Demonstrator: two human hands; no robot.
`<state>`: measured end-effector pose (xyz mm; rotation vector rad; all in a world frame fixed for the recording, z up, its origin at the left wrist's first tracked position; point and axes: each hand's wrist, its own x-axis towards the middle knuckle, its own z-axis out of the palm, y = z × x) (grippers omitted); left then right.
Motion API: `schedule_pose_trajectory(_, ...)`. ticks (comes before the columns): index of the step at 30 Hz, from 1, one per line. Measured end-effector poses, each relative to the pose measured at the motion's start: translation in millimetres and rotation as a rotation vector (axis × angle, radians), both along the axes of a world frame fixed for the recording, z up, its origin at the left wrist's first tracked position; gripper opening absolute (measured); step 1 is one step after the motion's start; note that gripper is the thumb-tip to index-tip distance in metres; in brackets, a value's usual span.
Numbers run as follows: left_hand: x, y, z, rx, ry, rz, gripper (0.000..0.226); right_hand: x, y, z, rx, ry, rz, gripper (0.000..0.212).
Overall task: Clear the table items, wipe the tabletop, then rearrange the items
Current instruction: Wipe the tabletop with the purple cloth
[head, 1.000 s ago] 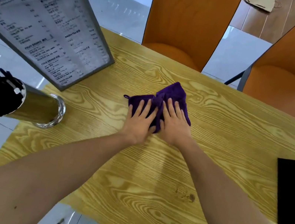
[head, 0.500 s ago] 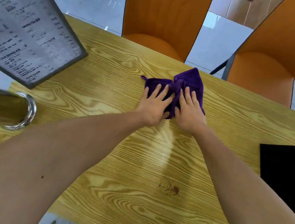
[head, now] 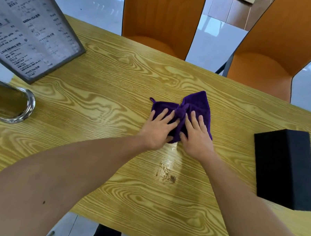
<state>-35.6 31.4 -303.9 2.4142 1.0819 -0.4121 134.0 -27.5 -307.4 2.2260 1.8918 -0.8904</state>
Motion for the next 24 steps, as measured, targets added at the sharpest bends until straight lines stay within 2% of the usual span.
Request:
schedule_pose_trajectory(8,19.5,-55.6,6.9,-0.014,-0.016,-0.043,0.049,15.5,-69.2,12.0,-0.041,0.005,-0.054,0.068)
schedule_pose_trajectory(18,104.7,-94.9,1.4,-0.045,-0.019,-0.269,0.05,71.6,-145.1,8.7,-0.057,0.002,-0.287,0.066)
schedule_pose_trajectory(24,113.1,-154.9,-3.4,-0.012,-0.075,-0.257,0.054,76.7,-200.1,8.0,0.008,-0.019,-0.296,0.064)
